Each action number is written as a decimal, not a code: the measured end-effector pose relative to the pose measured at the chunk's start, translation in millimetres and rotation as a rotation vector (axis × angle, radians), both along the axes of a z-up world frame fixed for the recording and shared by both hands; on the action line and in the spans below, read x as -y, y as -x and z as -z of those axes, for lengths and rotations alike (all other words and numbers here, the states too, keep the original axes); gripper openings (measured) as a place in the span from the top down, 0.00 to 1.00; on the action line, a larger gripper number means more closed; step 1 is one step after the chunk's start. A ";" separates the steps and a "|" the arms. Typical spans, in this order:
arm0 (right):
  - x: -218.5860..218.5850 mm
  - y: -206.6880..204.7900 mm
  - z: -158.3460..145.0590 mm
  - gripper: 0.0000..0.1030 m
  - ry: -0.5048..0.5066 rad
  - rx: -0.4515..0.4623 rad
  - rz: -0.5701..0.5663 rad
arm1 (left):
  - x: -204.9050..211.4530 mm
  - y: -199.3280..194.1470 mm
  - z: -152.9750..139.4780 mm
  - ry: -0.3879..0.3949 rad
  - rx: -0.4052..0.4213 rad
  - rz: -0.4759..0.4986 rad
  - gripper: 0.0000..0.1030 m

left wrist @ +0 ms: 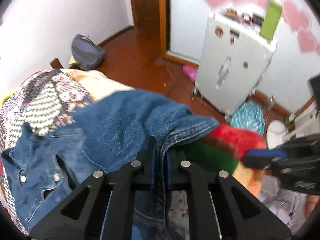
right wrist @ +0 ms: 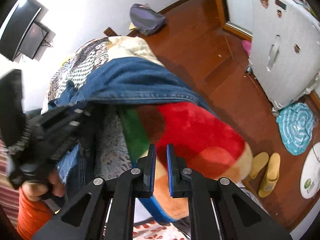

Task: Fold large clothes
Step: 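Grasp the jacket side with the left tool and fold it over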

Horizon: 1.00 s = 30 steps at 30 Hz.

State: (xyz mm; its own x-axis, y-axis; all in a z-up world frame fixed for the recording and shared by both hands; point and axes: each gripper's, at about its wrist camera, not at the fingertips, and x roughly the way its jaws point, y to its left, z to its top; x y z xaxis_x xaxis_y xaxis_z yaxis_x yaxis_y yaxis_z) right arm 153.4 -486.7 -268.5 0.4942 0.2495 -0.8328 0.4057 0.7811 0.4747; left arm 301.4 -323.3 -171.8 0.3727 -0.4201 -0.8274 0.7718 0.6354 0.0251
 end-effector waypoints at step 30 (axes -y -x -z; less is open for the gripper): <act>-151.6 -189.8 -37.0 0.95 0.028 0.196 -0.239 | -234.3 -12.1 14.4 0.145 -0.165 -0.288 0.43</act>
